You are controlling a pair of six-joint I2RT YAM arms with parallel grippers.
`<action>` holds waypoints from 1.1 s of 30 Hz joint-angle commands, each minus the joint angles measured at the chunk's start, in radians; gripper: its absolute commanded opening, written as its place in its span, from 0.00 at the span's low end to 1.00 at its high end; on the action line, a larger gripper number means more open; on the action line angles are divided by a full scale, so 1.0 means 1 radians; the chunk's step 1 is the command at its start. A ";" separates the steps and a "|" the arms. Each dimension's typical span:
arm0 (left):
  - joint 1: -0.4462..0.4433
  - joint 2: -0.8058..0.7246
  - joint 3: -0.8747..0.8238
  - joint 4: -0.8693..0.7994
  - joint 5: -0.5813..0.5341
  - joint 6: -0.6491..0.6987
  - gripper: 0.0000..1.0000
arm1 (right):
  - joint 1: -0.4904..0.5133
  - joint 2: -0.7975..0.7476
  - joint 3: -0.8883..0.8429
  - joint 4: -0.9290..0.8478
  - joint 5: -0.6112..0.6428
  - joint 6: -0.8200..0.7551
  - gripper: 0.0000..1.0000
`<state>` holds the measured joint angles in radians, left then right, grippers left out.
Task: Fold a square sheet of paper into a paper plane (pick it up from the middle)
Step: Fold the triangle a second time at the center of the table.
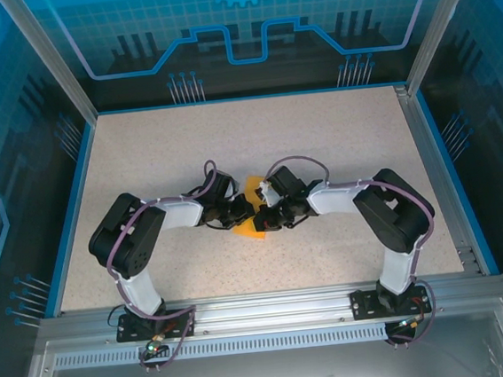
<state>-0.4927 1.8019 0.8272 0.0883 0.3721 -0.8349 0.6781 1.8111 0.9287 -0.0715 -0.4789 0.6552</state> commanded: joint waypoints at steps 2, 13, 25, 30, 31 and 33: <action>0.001 0.017 -0.028 -0.072 -0.027 0.028 0.08 | -0.010 0.021 -0.041 0.013 -0.014 0.017 0.04; 0.001 0.003 -0.030 -0.088 -0.033 0.036 0.08 | -0.017 0.015 -0.118 0.063 -0.023 0.047 0.04; 0.002 0.011 -0.024 -0.076 -0.024 0.031 0.08 | -0.026 0.003 -0.184 0.079 -0.037 0.049 0.04; 0.001 0.008 -0.021 -0.085 -0.022 0.037 0.08 | -0.035 -0.007 -0.194 0.100 -0.063 0.068 0.04; 0.001 0.006 -0.023 -0.085 -0.022 0.036 0.08 | -0.035 -0.027 -0.187 0.096 -0.064 0.069 0.04; 0.001 0.003 -0.024 -0.085 -0.023 0.037 0.08 | -0.037 -0.082 -0.163 0.071 -0.064 0.064 0.04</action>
<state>-0.4927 1.8000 0.8272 0.0849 0.3721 -0.8284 0.6514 1.7824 0.7662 0.0727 -0.5381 0.7116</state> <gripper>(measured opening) 0.079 0.042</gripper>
